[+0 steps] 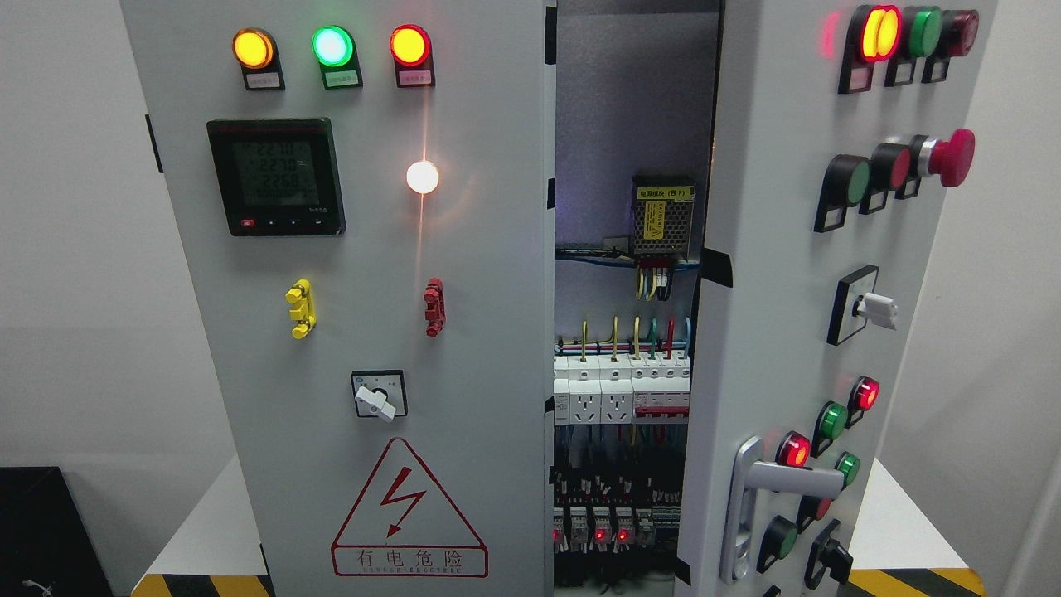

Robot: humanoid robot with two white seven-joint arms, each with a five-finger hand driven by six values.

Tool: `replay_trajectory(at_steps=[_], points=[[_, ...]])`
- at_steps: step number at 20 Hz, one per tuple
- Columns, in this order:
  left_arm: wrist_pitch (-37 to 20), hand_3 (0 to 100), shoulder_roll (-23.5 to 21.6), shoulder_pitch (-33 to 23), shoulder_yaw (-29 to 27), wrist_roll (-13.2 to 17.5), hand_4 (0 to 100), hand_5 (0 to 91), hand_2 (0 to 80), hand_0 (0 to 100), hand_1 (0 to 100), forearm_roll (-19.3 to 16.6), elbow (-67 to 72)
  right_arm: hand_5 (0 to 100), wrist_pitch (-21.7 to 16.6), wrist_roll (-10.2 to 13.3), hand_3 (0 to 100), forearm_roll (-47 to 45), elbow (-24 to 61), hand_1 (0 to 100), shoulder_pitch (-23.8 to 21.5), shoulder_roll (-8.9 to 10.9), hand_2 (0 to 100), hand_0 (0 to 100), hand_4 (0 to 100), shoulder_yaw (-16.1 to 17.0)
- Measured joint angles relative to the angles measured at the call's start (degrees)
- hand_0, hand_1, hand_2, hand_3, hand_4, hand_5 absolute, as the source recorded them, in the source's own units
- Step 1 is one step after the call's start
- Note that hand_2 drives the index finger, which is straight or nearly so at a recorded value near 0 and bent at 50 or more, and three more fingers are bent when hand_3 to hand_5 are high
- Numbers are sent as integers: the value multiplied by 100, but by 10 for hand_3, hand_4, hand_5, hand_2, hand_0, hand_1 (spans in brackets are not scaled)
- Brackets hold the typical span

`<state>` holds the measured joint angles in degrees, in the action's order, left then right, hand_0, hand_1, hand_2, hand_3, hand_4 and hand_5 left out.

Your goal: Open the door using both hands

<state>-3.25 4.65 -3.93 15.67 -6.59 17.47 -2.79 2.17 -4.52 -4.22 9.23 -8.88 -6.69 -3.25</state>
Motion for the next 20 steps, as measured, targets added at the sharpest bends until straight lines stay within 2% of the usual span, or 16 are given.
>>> replay_trajectory(at_steps=[10, 20], points=[[-1, 0, -140, -73, 9, -7, 0, 0, 0, 0, 0, -13, -258, 0, 0, 0, 0, 0, 0, 0, 0, 0, 0, 191, 0, 0], [-2, 0, -786, -655, 218, 14, 0, 0, 0, 0, 0, 4, -2317, 0, 0, -1, 0, 0, -1, 0, 0, 0, 0, 192, 0, 0]])
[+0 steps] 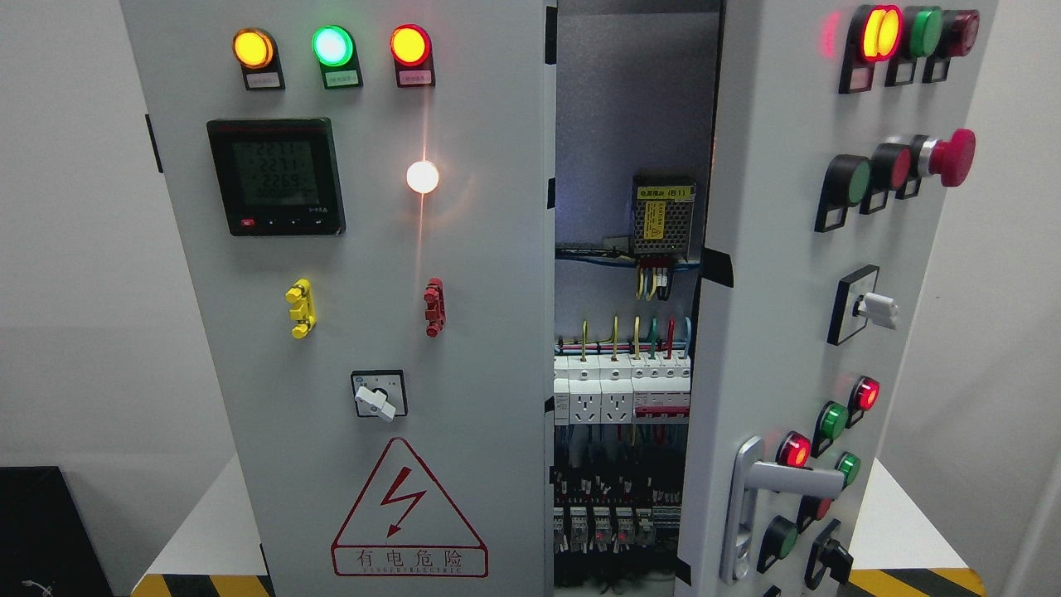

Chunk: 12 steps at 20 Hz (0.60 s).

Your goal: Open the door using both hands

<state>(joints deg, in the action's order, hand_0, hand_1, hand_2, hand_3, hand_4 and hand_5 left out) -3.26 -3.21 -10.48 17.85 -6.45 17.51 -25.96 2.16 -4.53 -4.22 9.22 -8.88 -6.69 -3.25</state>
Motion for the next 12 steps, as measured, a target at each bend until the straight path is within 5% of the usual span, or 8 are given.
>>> replay_trajectory(at_steps=[12], points=[[95, 0, -1105, -261, 587, 24, 0, 0, 0, 0, 0, 52, -3381, 0, 0, 0, 0, 0, 0, 0, 0, 0, 0, 192, 0, 0]])
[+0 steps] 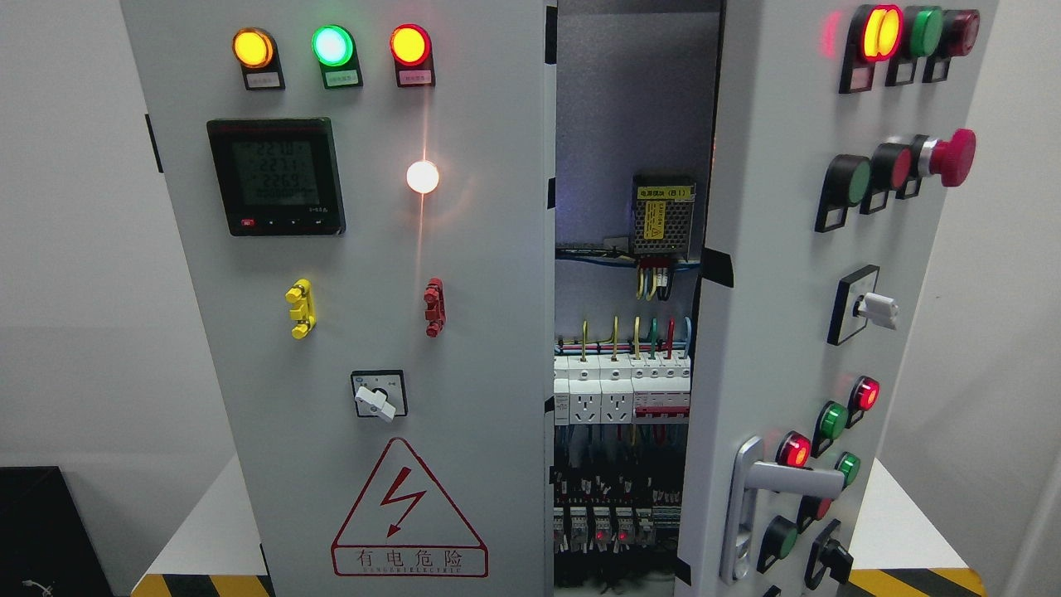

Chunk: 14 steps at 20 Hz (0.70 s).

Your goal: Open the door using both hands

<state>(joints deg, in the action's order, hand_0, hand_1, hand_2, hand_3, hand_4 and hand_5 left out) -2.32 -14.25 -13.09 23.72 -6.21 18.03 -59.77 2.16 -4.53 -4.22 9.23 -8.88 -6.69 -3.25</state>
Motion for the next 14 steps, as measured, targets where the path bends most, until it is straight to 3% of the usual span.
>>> replay_trajectory(at_steps=[4, 14], points=[[13, 0, -430, 38, 211, 13, 0, 0, 0, 0, 0, 172, -1127, 0, 0, 0, 0, 0, 0, 0, 0, 0, 0, 192, 0, 0], [-5, 0, -1567, 540, 749, -6, 0, 0, 0, 0, 0, 1096, -3325, 0, 0, -1, 0, 0, 0, 0, 0, 1, 0, 192, 0, 0]])
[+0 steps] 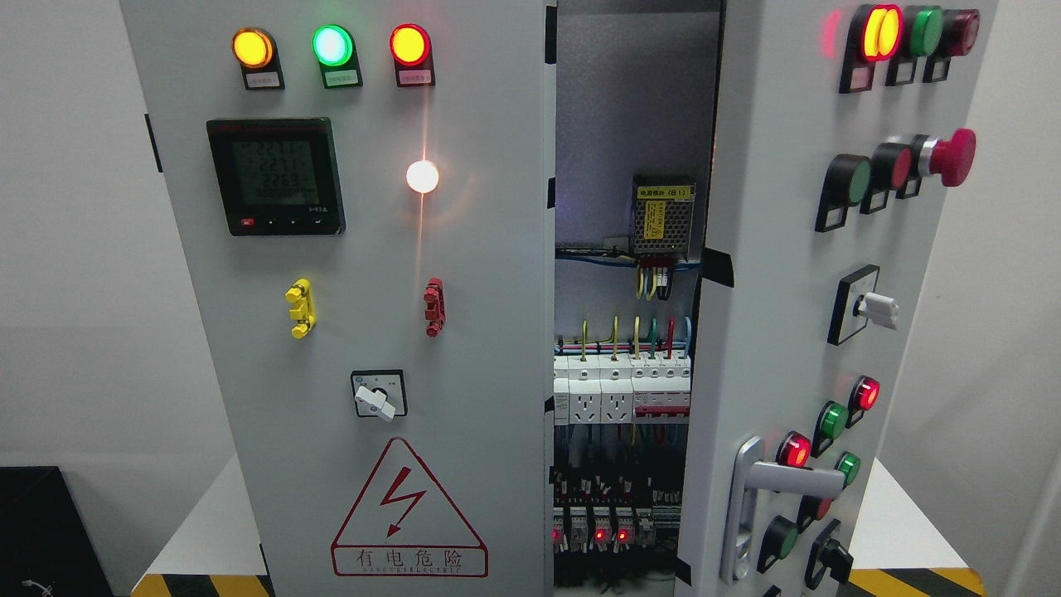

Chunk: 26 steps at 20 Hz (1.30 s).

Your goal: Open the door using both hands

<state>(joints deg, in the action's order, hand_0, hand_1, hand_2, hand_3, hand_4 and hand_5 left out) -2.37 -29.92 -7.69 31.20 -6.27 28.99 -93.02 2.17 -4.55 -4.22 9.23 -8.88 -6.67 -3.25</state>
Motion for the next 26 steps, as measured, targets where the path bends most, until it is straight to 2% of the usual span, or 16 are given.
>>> replay_trajectory(at_steps=[9, 13, 18, 26], points=[[-80, 0, -897, 935, 425, -13, 0, 0, 0, 0, 0, 1034, -1340, 0, 0, -13, 0, 0, -1, 0, 0, 0, 0, 192, 0, 0], [-100, 0, -1106, 1458, 558, 153, 0, 0, 0, 0, 0, 1443, -1718, 0, 0, -3, 0, 0, -1, 0, 0, 0, 0, 192, 0, 0], [-66, 0, -1299, 2314, 829, 238, 0, 0, 0, 0, 0, 1883, -2039, 0, 0, 2, 0, 0, 0, 0, 0, 0, 0, 192, 0, 0], [-29, 0, -1469, 3890, 1284, 249, 0, 0, 0, 0, 0, 2850, -2330, 0, 0, 2, 0, 0, 0, 0, 0, 0, 0, 193, 0, 0]])
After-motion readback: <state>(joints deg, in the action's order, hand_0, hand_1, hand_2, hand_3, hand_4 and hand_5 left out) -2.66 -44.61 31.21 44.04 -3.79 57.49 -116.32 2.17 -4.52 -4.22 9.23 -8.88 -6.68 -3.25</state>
